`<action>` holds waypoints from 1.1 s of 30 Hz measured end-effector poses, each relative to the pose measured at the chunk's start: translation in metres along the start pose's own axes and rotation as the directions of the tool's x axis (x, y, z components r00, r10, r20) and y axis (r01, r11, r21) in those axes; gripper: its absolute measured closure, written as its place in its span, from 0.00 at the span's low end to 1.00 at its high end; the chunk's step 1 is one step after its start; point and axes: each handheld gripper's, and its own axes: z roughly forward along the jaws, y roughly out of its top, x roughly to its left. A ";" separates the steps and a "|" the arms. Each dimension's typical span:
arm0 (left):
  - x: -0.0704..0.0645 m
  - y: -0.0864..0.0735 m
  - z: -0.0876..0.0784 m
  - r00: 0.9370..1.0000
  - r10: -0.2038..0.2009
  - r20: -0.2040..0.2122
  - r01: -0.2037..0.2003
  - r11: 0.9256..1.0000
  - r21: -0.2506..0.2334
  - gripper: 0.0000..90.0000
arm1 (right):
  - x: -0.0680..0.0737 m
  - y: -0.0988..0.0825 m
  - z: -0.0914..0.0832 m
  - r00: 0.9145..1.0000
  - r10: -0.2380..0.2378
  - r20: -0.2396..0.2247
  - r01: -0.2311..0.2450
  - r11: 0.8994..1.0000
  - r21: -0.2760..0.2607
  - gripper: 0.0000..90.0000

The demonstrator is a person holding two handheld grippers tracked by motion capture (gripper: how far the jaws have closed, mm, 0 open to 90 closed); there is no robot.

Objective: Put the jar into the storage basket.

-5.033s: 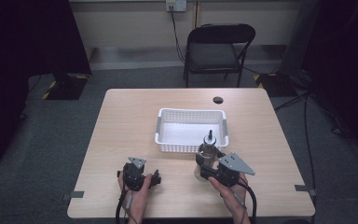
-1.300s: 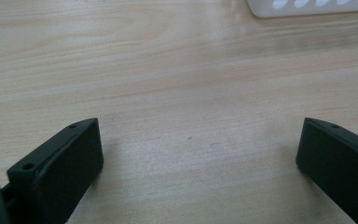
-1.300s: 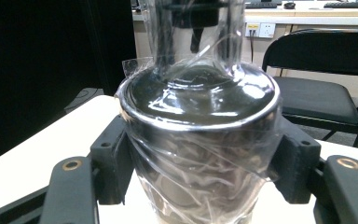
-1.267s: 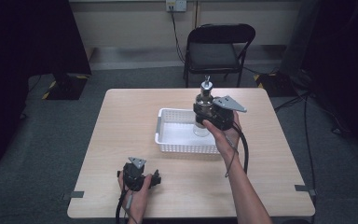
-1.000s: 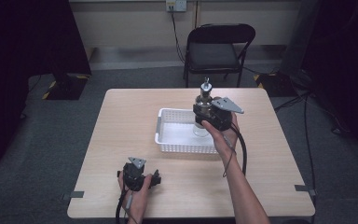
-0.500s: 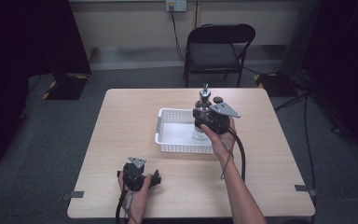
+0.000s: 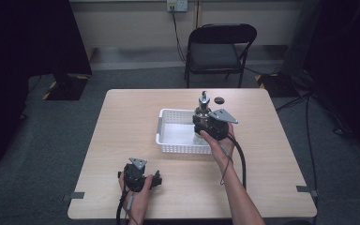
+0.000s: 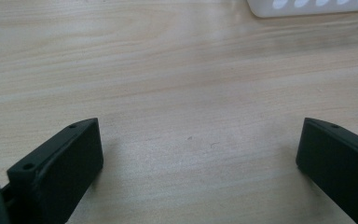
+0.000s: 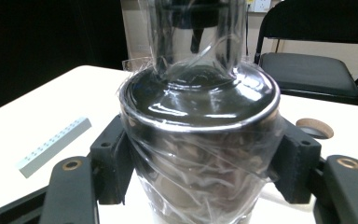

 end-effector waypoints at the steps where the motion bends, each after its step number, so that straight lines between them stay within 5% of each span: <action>1: 0.000 0.000 0.000 1.000 0.000 0.000 0.000 1.000 0.000 0.00 | 0.000 -0.001 0.000 1.000 0.000 0.001 0.000 1.000 0.001 0.36; 33: 0.000 0.000 0.000 1.000 0.000 0.000 0.000 1.000 0.000 0.00 | -0.006 -0.007 -0.004 0.999 0.030 -0.039 -0.028 0.999 0.046 0.33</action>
